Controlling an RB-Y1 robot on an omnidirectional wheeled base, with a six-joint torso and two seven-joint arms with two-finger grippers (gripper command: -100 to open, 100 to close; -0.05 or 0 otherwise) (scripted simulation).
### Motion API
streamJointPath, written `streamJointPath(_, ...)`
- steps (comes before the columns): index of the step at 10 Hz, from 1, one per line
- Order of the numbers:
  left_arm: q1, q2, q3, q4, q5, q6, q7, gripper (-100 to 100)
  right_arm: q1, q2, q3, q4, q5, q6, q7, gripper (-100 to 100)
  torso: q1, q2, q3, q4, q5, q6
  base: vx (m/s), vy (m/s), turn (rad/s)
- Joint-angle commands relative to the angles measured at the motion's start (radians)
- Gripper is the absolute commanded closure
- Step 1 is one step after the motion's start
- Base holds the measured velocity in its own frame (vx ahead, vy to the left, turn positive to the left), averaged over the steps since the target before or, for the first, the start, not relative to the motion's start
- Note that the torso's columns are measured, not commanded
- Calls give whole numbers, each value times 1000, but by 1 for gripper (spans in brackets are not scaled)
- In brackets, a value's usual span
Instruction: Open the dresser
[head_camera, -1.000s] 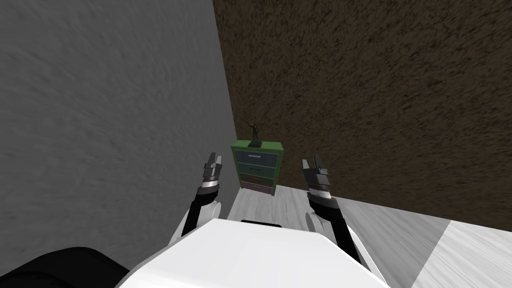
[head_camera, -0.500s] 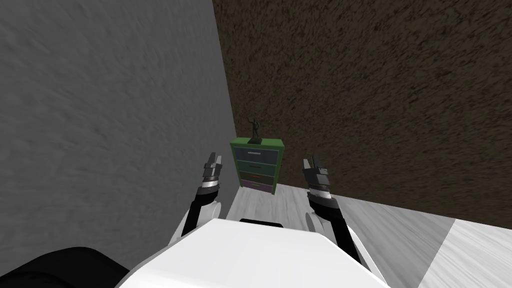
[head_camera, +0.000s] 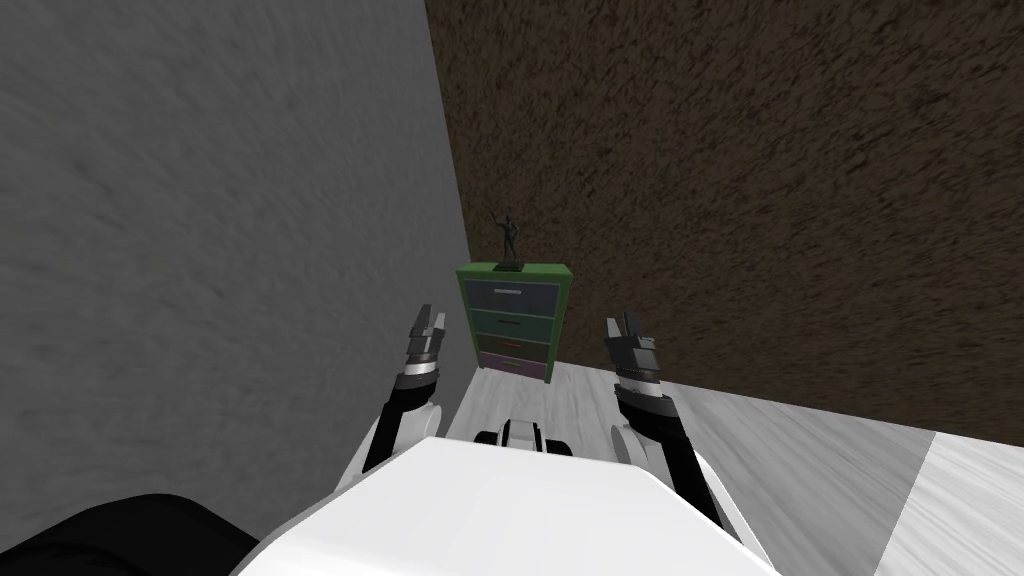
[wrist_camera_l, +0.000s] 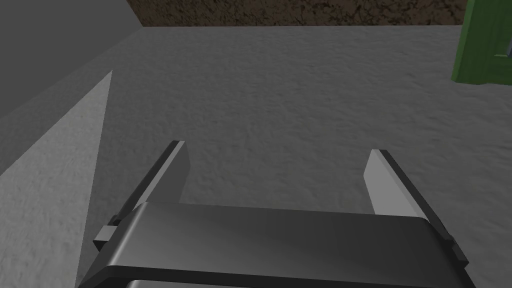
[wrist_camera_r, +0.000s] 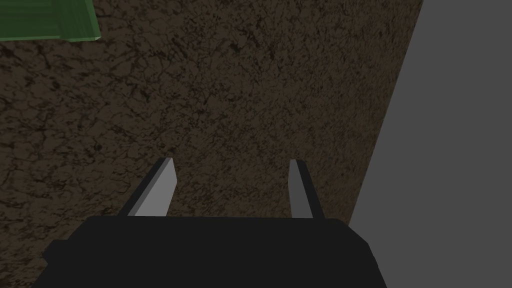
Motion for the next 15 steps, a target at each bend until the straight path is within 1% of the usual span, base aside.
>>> streamJointPath(1,-7,41,-3,41,-3,-15,-1,-100,0,0,0,0,0,0,0,0,0,9,-20,10,0,0,47,2,-21)
streamJointPath(5,-21,69,-11,134,-9,-48,-2,-100,0,0,0,0,0,0,0,0,1,14,-25,14,0,0,63,7,-30)
streamJointPath(12,-53,95,-27,341,-24,-128,-5,-100,0,0,0,0,0,0,0,0,0,14,-25,14,0,0,88,6,-41)
streamJointPath(13,-53,95,-27,346,-24,-128,-5,-100,0,0,0,0,0,0,0,0,0,14,-25,14,0,0,59,12,-12)
streamJointPath(15,-63,101,-33,413,-29,-153,-6,-100,0,0,0,0,0,0,0,0,-1,16,-23,15,0,0,60,9,-39)
